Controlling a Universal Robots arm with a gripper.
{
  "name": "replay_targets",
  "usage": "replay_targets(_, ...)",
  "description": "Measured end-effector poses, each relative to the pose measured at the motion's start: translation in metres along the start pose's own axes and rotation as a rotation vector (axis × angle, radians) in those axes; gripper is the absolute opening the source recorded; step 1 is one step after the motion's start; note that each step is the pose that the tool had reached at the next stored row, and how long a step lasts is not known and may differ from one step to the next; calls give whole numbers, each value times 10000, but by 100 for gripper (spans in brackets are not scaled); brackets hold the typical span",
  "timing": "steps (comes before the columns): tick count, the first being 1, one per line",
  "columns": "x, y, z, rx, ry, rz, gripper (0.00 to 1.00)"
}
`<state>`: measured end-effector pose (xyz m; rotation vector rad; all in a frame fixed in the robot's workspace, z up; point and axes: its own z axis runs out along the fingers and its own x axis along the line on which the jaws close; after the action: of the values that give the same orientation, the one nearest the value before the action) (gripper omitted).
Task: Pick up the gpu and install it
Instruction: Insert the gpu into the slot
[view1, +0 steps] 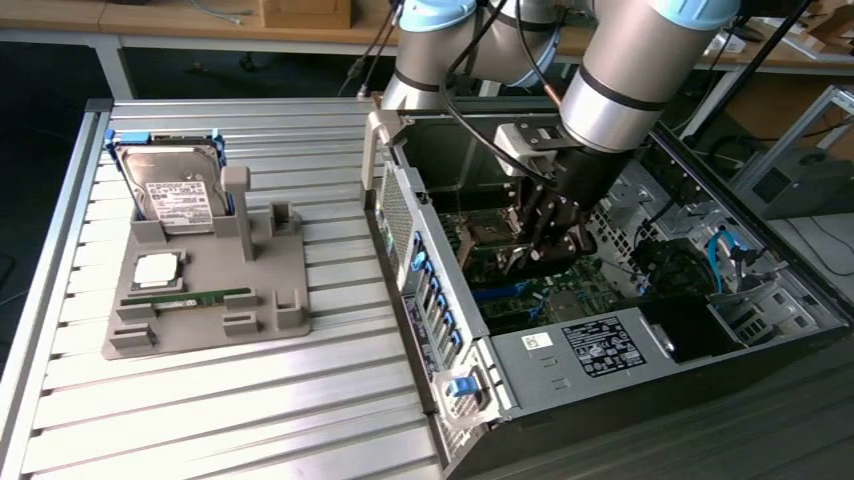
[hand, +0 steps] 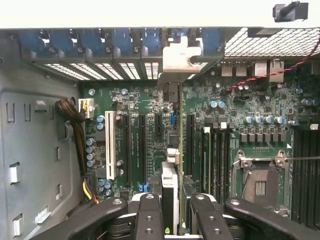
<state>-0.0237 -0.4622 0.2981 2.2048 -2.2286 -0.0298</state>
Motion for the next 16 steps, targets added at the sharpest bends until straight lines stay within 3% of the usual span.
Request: replay_targets(16,-9,73,169,0,0,1,27)
